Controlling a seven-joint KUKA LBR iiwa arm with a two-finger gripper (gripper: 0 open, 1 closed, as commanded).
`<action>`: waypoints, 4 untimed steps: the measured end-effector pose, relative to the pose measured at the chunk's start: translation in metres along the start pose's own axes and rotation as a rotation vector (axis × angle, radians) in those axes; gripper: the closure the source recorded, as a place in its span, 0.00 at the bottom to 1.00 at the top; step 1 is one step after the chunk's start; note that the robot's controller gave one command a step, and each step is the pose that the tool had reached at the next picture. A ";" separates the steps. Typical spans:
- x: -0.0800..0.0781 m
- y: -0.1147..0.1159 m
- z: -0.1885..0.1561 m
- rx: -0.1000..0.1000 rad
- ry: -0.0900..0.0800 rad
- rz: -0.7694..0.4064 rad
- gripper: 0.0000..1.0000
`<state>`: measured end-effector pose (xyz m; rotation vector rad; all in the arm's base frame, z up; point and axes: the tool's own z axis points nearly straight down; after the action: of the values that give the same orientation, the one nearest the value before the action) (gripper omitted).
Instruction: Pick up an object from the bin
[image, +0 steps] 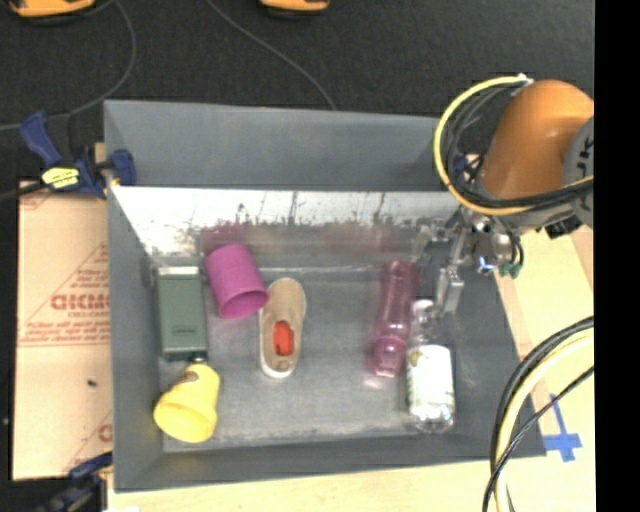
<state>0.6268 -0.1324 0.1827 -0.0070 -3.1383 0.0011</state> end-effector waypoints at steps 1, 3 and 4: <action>-0.002 0.001 -0.006 0.002 -0.008 -0.004 0.00; 0.003 0.004 0.072 0.003 -0.012 -0.458 0.00; -0.014 0.023 0.081 0.010 -0.022 -0.906 0.00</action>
Offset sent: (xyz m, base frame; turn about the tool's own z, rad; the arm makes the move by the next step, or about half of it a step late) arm -0.0092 0.0057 -0.1127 -0.5001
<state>0.6410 -0.1096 0.1016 1.3771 -2.8435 0.0147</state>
